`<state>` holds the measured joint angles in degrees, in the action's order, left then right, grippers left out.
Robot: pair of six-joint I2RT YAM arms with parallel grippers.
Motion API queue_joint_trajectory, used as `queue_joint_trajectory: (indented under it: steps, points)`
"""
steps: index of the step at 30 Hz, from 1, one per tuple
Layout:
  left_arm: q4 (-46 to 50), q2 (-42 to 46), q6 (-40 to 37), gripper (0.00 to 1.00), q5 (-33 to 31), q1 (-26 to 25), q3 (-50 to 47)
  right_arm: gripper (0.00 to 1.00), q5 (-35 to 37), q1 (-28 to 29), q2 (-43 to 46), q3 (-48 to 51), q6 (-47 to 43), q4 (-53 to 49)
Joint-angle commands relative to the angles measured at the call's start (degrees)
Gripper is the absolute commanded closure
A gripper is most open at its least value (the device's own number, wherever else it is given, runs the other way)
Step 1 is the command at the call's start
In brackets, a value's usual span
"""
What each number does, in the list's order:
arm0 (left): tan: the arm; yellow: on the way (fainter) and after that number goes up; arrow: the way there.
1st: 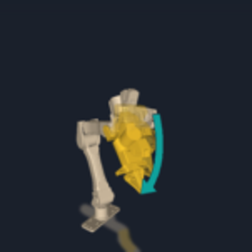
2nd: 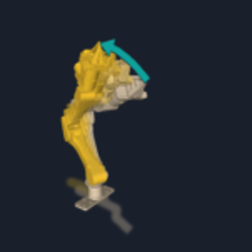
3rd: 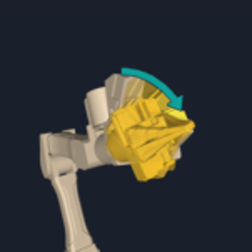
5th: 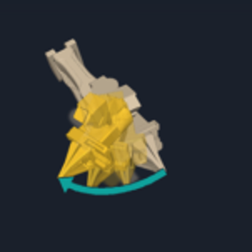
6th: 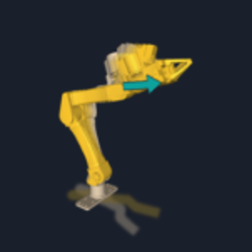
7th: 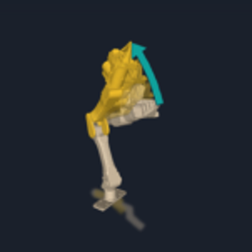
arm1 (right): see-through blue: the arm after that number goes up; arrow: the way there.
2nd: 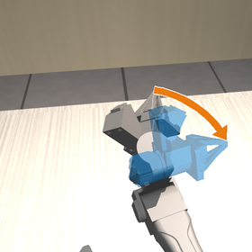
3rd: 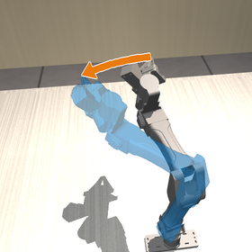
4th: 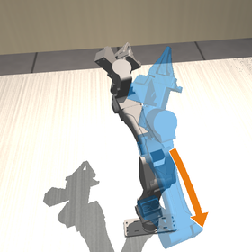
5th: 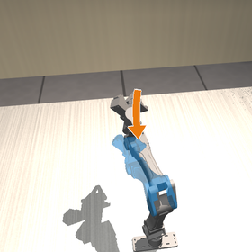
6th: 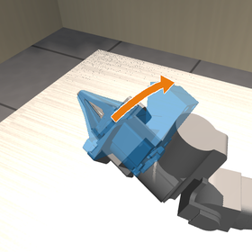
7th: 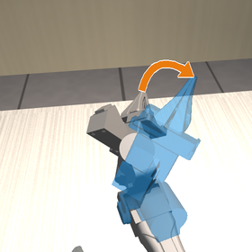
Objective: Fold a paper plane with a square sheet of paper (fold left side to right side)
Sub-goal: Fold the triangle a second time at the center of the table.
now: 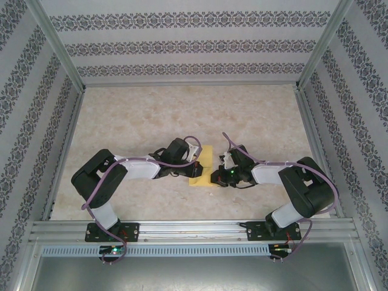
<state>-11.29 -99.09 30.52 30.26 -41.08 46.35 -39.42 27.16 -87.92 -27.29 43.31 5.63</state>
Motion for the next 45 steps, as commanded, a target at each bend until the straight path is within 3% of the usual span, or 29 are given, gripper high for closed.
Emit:
queue_joint_trajectory:
  steps: [1,12,45]
  points:
    - [-1.9,-0.8,-0.5,1.0,1.8,1.3,-0.5,1.0,3.4,0.4,-1.0,-0.4,-2.5,-5.1]
    - [1.7,-1.8,-4.3,1.0,4.6,3.3,0.5,1.0,6.2,0.1,-1.6,-3.7,-7.0,-11.7]
    - [4.3,-5.2,-9.2,1.0,4.2,7.1,3.2,1.0,6.1,-0.6,-2.5,-3.3,-7.4,-11.9]
